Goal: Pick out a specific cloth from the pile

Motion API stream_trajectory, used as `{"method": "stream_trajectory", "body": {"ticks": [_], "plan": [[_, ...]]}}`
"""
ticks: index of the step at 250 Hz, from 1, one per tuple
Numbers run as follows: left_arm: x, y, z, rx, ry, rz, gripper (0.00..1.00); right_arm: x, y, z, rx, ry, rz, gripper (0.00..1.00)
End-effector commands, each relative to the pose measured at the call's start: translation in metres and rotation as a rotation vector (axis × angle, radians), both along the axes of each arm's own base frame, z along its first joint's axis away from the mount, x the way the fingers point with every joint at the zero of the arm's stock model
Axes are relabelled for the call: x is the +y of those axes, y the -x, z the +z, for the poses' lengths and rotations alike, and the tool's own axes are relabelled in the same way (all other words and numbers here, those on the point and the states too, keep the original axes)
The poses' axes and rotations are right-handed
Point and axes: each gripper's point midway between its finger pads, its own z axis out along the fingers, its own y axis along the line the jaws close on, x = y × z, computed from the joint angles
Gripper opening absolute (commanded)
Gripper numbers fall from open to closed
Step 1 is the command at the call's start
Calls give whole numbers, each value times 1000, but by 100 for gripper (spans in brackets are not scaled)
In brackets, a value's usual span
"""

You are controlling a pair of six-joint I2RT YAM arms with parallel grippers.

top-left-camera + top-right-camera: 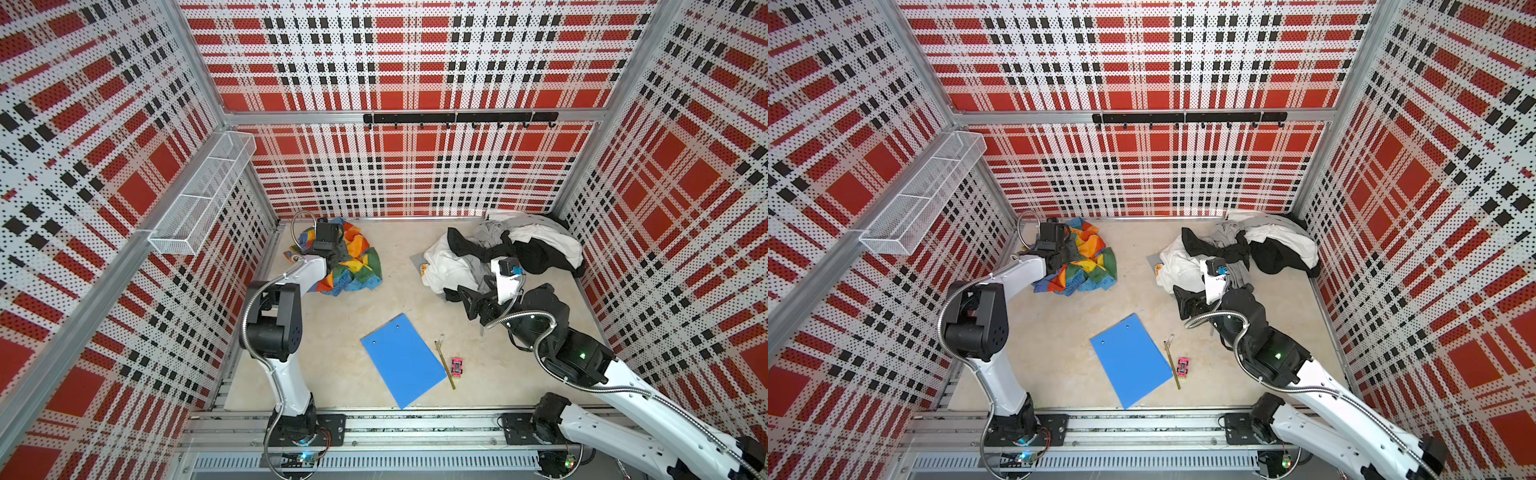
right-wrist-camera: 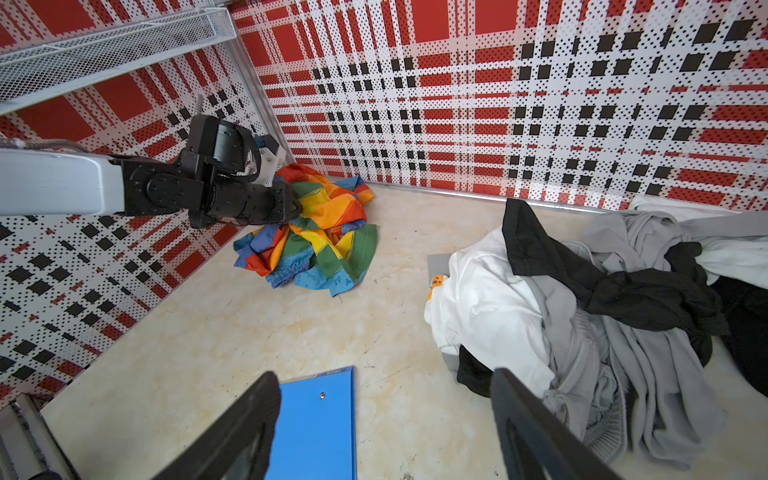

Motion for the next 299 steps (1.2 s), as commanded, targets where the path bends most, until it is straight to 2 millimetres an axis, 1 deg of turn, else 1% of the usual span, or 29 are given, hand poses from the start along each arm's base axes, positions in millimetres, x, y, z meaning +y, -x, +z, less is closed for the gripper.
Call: {"method": "stream_trajectory", "body": {"ticks": [1,22,37,51,57,67,83,109,136,156,177,190,206,225,235,248,267,284,299], "plan": [[-5,11,-24,58,67,-8,15,-5,0,16,-38,-34,-14,85],[-5,14,-21,46,92,7,20,-4,0,15,-36,-28,-14,85],[-7,15,-15,37,111,4,21,-4,-1,14,-36,-26,-15,85],[-11,17,-6,25,131,-4,24,-4,-1,13,-34,-26,-17,85],[-12,18,0,16,138,-5,26,-4,-1,13,-36,-28,-16,85],[-14,20,12,-6,146,-11,36,-4,-1,14,-35,-31,-16,85],[-15,22,35,-49,149,-9,48,-4,-1,14,-36,-32,-19,85],[-6,27,73,-103,139,13,67,-5,-1,13,-35,-24,-21,85],[4,33,109,-150,107,25,80,-5,-1,14,-38,-25,-22,85],[16,34,131,-194,79,40,84,-6,-1,16,-44,-30,-25,85],[30,26,146,-217,53,47,84,-5,0,17,-47,-37,-16,85],[41,19,146,-212,37,58,85,-4,0,18,-47,-39,-13,85],[48,8,144,-209,28,55,89,-4,1,20,-48,-45,-9,85],[57,-5,134,-194,27,63,91,-6,2,21,-50,-49,-14,85],[58,-12,126,-184,28,54,91,-7,3,21,-50,-50,-16,86],[59,-20,111,-159,29,52,91,-9,3,22,-51,-53,-20,86],[55,-28,84,-108,36,40,89,-10,5,23,-50,-56,-21,86],[50,-25,56,-55,52,40,86,-12,6,24,-49,-60,-22,86],[45,-21,36,-38,67,47,80,-13,7,25,-49,-62,-25,87]]}}
